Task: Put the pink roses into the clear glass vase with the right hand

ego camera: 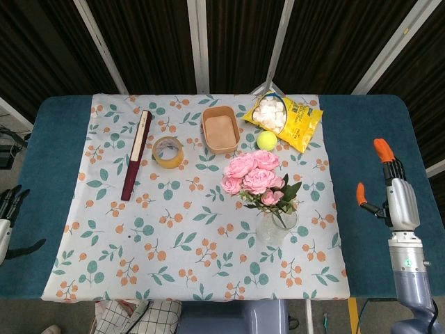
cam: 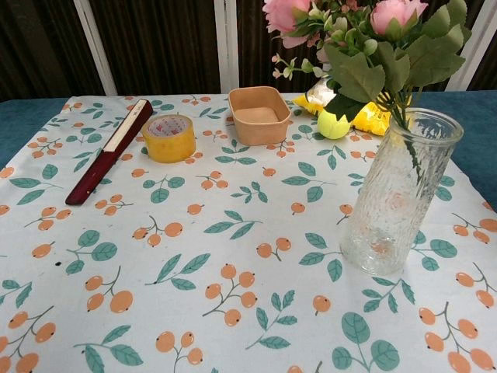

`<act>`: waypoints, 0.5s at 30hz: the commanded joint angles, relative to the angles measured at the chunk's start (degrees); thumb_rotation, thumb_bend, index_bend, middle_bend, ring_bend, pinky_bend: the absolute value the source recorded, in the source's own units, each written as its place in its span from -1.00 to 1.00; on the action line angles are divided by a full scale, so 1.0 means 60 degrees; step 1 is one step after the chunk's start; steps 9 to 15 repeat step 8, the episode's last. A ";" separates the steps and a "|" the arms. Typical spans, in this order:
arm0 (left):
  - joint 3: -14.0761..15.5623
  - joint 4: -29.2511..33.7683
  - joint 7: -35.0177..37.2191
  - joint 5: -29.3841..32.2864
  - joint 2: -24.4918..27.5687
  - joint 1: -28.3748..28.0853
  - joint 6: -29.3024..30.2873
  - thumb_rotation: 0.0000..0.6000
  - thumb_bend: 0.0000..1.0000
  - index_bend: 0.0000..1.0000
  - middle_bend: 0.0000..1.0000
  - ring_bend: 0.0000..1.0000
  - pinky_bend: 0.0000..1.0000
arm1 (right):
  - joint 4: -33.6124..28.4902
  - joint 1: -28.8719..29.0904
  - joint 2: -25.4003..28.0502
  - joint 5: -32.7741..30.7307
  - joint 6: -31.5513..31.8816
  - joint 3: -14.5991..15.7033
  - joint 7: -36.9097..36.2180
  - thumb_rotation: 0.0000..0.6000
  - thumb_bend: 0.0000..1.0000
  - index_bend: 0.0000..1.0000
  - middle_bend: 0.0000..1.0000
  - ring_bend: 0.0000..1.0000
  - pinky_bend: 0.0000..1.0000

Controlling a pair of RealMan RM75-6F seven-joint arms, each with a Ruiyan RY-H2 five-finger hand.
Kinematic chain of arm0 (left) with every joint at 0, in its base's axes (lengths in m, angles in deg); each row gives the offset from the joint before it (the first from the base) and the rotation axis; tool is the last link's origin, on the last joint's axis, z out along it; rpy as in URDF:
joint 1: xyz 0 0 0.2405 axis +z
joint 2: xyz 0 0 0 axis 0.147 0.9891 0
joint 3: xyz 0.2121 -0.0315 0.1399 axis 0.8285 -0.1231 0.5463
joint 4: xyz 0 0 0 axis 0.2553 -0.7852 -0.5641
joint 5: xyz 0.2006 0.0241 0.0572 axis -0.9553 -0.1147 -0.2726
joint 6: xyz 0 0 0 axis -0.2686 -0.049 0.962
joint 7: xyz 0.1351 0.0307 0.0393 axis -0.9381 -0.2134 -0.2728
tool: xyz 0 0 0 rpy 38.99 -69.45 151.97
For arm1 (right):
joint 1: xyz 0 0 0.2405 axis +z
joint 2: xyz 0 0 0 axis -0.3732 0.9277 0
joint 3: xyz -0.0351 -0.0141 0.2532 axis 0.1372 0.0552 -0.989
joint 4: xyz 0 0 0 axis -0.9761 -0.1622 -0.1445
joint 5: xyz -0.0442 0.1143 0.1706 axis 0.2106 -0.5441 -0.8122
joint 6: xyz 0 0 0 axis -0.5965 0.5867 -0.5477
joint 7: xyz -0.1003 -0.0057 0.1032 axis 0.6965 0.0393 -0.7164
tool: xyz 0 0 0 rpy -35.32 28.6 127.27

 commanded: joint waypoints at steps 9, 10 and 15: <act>-0.0302 -0.0179 -0.0728 0.0508 -0.0184 0.0112 0.0297 1.00 -1.00 -1.00 -1.00 -1.00 -1.00 | 0.1188 -0.0626 -0.0302 0.1123 0.0949 0.1200 0.2442 1.00 0.00 -1.00 -1.00 -1.00 -1.00; -0.0302 -0.0179 -0.0728 0.0508 -0.0184 0.0112 0.0297 1.00 -1.00 -1.00 -1.00 -1.00 -1.00 | 0.1188 -0.0626 -0.0302 0.1123 0.0949 0.1200 0.2442 1.00 0.00 -1.00 -1.00 -1.00 -1.00; -0.0302 -0.0179 -0.0728 0.0508 -0.0184 0.0112 0.0297 1.00 -1.00 -1.00 -1.00 -1.00 -1.00 | 0.1188 -0.0626 -0.0302 0.1123 0.0949 0.1200 0.2442 1.00 0.00 -1.00 -1.00 -1.00 -1.00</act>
